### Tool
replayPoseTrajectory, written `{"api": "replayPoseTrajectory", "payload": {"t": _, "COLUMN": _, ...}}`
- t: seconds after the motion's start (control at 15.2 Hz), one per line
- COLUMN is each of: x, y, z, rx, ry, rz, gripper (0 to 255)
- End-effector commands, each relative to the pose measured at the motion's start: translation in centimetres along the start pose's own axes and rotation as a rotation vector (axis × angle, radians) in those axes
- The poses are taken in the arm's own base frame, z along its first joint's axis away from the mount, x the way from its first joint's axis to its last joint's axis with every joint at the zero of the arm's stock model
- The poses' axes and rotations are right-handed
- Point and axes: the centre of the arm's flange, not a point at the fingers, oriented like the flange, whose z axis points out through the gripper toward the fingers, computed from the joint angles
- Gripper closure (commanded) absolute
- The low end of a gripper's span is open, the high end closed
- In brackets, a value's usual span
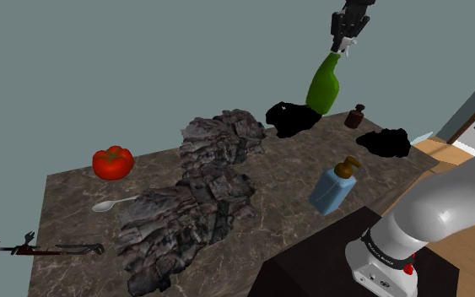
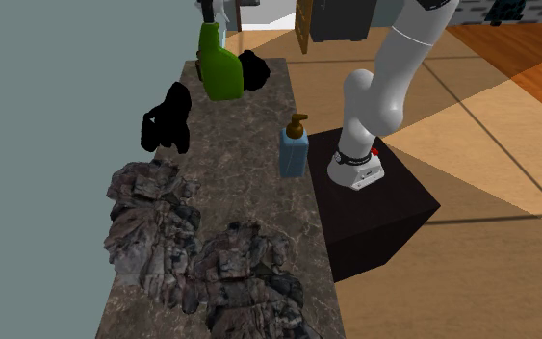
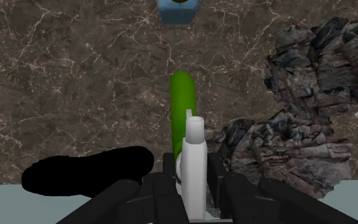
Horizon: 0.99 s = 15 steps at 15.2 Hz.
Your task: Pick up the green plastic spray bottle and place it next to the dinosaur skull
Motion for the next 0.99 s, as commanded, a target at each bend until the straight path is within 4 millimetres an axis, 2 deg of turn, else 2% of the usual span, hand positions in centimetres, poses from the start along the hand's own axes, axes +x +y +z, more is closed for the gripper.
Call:
{"api": "replayPoseTrajectory", "payload": {"t": 0.0, "x": 1.7, "y": 2.1, "z": 0.1, "rx": -0.001, "ry": 0.0, "rz": -0.001, "gripper": 255}}
{"api": "replayPoseTrajectory", "payload": {"t": 0.4, "x": 6.7, "y": 7.6, "z": 0.3, "rx": -0.001, "ry": 0.0, "rz": -0.001, "gripper": 255}}
{"api": "replayPoseTrajectory", "payload": {"t": 0.92, "x": 6.6, "y": 7.6, "z": 4.5, "rx": -0.001, "ry": 0.0, "rz": -0.001, "gripper": 255}}
